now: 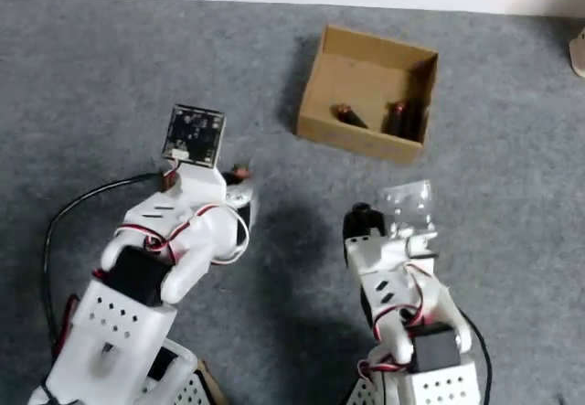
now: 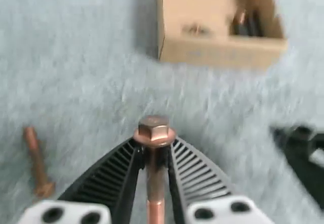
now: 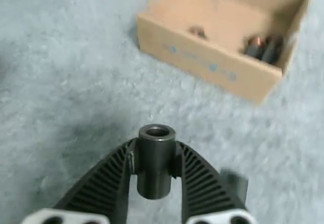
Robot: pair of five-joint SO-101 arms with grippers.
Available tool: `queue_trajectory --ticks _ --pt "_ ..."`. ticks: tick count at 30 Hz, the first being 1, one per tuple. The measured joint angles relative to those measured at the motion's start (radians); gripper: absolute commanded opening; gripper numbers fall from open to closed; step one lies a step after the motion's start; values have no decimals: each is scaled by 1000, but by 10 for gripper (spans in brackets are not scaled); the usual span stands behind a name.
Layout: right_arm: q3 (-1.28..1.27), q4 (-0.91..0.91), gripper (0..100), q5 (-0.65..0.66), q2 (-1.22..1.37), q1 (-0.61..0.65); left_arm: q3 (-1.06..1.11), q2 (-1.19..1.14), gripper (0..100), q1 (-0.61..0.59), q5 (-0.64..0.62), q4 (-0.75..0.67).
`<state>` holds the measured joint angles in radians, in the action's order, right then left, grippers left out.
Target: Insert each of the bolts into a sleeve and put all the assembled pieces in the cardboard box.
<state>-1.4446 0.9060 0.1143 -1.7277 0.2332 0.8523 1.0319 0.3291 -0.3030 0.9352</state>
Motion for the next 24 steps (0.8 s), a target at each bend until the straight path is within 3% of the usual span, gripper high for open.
queue_trajectory --ticks 7,17,24 --pt "-206 -226 5 72 -86 0 3 49 6 41 -32 -169" --pt "-226 -617 5 72 -92 0 3 51 6 150 -34 -293" --pt "-226 -660 5 49 -92 71 3 51 6 149 -37 -400"
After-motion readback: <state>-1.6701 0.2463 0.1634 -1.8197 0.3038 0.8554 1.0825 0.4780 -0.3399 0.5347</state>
